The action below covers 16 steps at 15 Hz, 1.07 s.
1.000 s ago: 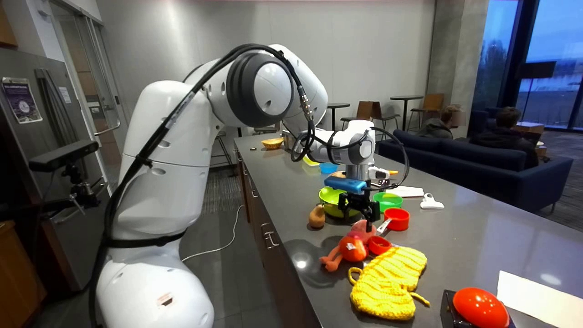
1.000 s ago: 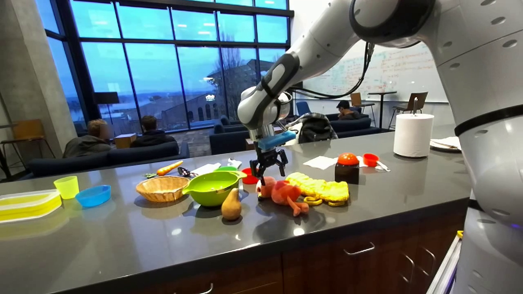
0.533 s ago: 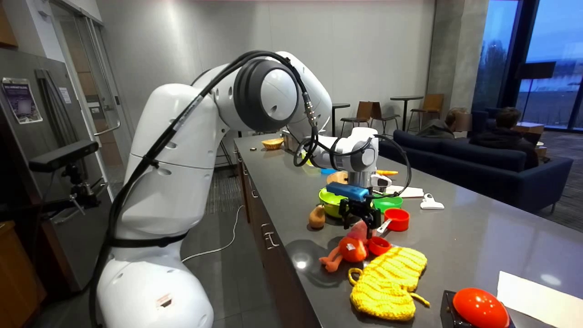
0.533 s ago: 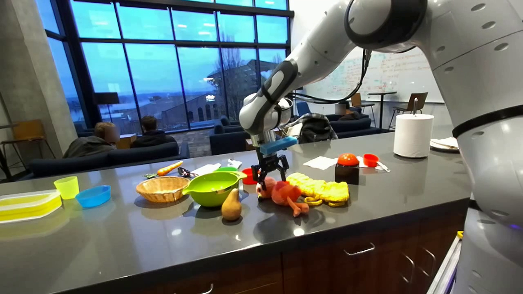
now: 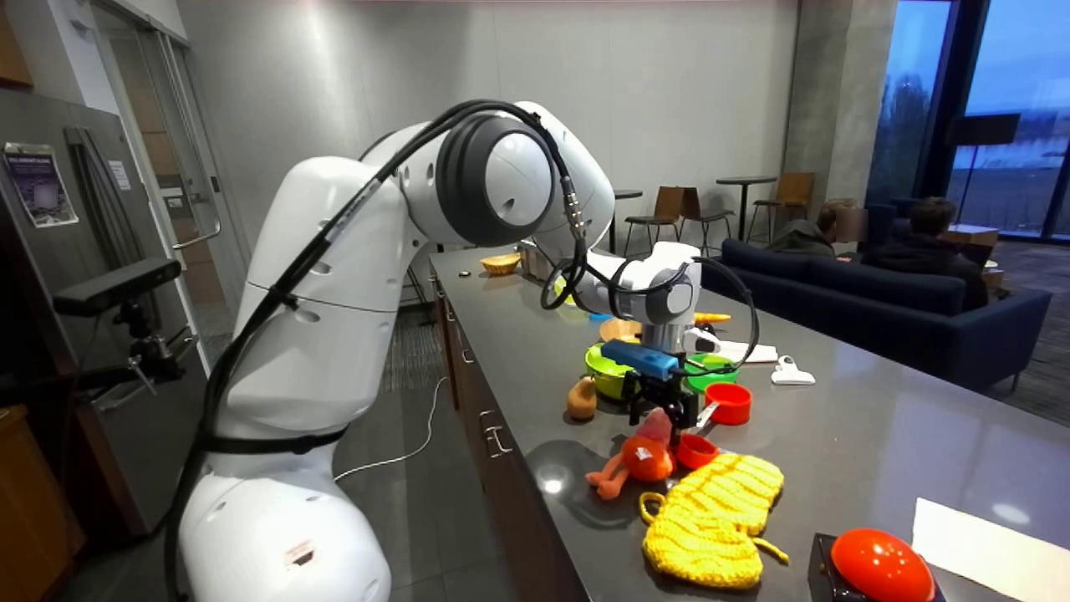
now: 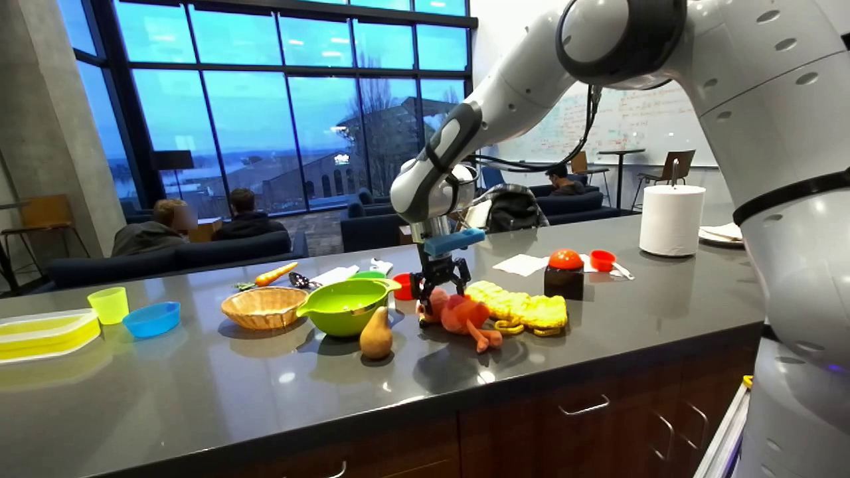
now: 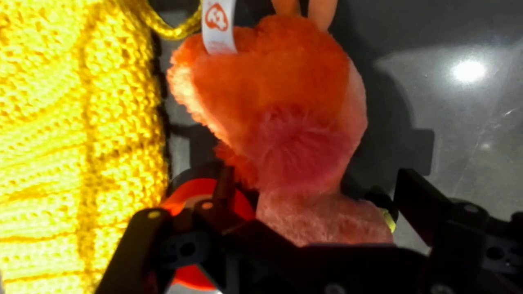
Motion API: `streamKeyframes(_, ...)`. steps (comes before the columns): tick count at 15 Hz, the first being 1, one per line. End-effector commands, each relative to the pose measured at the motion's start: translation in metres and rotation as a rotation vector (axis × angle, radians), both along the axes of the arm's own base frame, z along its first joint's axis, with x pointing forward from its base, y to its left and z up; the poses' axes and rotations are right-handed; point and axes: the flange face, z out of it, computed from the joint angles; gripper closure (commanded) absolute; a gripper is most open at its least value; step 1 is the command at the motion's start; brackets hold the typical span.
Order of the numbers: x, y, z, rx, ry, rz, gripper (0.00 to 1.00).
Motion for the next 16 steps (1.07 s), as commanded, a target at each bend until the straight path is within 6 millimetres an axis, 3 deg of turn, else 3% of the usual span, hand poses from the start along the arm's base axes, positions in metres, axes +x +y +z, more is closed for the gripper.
streamKeyframes(1, -0.001, -0.002, -0.003, 0.034, -0.010, 0.003, 0.25)
streamKeyframes(10, -0.001, 0.000, 0.002, 0.046, -0.033, 0.017, 0.92)
streamKeyframes(14, -0.003, 0.003, 0.008, 0.047, -0.035, 0.004, 0.97)
streamKeyframes(16, -0.004, 0.006, 0.013, 0.047, -0.035, -0.005, 0.95)
